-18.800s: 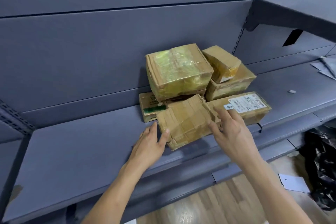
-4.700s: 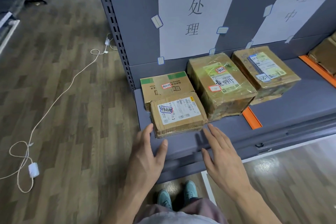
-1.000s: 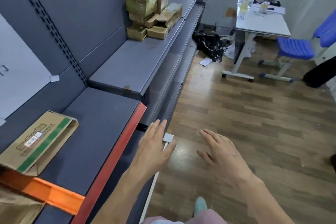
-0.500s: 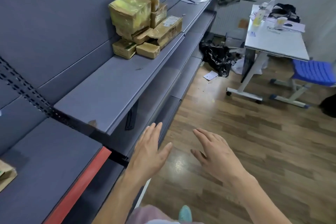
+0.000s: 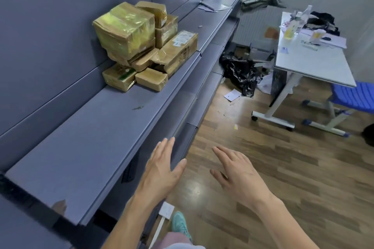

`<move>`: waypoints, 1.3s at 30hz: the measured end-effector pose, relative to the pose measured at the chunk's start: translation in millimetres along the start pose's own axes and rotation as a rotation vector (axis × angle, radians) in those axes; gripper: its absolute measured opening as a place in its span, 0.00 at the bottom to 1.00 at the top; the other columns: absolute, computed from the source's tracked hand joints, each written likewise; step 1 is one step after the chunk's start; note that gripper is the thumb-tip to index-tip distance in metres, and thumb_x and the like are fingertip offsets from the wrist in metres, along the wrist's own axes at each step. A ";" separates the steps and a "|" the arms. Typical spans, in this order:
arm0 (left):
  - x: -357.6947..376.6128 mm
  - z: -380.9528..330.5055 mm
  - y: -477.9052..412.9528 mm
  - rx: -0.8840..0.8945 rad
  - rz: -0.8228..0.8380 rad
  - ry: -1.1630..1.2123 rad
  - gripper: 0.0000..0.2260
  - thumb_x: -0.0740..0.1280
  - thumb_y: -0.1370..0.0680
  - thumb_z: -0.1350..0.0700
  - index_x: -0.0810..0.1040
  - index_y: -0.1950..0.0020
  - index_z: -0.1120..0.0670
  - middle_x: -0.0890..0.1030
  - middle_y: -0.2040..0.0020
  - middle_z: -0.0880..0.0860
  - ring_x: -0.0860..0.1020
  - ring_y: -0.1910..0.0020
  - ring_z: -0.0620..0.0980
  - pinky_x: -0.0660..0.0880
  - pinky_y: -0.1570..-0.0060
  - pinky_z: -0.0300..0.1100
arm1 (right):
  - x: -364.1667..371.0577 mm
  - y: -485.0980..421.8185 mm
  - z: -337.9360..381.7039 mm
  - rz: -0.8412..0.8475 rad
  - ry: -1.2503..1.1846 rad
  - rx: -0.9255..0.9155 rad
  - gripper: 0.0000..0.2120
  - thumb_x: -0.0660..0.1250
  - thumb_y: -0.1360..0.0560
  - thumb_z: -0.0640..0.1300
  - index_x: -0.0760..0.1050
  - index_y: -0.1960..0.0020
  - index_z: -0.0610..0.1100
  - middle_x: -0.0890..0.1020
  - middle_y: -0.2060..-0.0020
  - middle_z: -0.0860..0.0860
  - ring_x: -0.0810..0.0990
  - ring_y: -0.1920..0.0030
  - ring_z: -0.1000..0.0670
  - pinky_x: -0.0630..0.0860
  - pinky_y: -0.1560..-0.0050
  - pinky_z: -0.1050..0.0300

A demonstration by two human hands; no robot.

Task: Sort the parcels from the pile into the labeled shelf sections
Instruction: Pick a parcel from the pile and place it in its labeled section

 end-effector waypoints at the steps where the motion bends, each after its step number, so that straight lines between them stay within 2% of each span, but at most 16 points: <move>1: -4.0 1.6 -17.2 -0.007 0.000 0.006 0.33 0.59 0.16 0.40 0.47 0.15 0.44 0.47 0.15 0.44 0.43 0.17 0.42 0.48 0.18 0.48 | -1.6 -16.8 -2.3 0.006 0.000 -0.004 0.31 0.56 0.17 0.60 0.55 0.18 0.51 0.60 0.21 0.55 0.58 0.22 0.54 0.50 0.22 0.57; 7: -28.3 8.0 -97.9 -0.010 0.010 0.021 0.33 0.59 0.16 0.39 0.47 0.15 0.43 0.47 0.15 0.44 0.44 0.17 0.42 0.49 0.19 0.48 | -11.3 -104.4 -12.5 -0.005 0.000 -0.019 0.30 0.59 0.18 0.59 0.58 0.19 0.51 0.65 0.22 0.56 0.62 0.24 0.53 0.52 0.24 0.58; 15: -56.7 33.1 -150.9 -0.161 -0.088 0.084 0.33 0.59 0.17 0.37 0.46 0.16 0.39 0.46 0.16 0.40 0.45 0.18 0.41 0.52 0.19 0.49 | -17.1 -209.8 -7.3 0.060 0.002 -0.172 0.31 0.56 0.17 0.60 0.54 0.18 0.53 0.60 0.21 0.58 0.57 0.22 0.55 0.50 0.22 0.57; 21: -62.5 40.0 -190.5 -0.321 -0.232 0.114 0.33 0.59 0.18 0.36 0.46 0.17 0.38 0.47 0.16 0.41 0.47 0.17 0.43 0.55 0.20 0.48 | -27.8 -297.3 -10.4 0.123 0.034 -0.386 0.31 0.56 0.17 0.61 0.52 0.18 0.54 0.59 0.20 0.57 0.58 0.22 0.54 0.51 0.22 0.56; 28: -65.4 4.0 -242.1 -0.474 -0.438 0.157 0.33 0.59 0.17 0.37 0.47 0.17 0.38 0.48 0.16 0.41 0.48 0.18 0.41 0.54 0.22 0.46 | -60.0 -399.2 -26.6 0.188 0.048 -0.632 0.31 0.56 0.17 0.59 0.53 0.18 0.51 0.60 0.21 0.55 0.59 0.22 0.52 0.53 0.23 0.55; 35: -69.3 -17.9 -258.2 -0.575 -0.553 0.177 0.33 0.59 0.17 0.37 0.46 0.17 0.37 0.47 0.16 0.40 0.48 0.18 0.40 0.53 0.22 0.45 | -90.8 -457.7 -31.5 0.179 0.050 -0.768 0.29 0.59 0.18 0.57 0.58 0.20 0.50 0.65 0.23 0.55 0.65 0.25 0.50 0.61 0.27 0.54; 39: -90.1 -22.1 -265.9 -0.600 -0.607 0.160 0.32 0.59 0.17 0.37 0.48 0.17 0.38 0.49 0.16 0.40 0.50 0.18 0.42 0.55 0.23 0.45 | -113.2 -486.2 -25.5 0.153 0.026 -0.779 0.29 0.61 0.18 0.56 0.60 0.20 0.46 0.66 0.23 0.52 0.67 0.26 0.46 0.65 0.28 0.50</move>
Point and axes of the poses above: each hand's wrist, its own y-axis away from the middle knuckle, its own x-axis out of the palm, z = x × y, the point moved 2 cm from there along -y, towards the middle knuckle
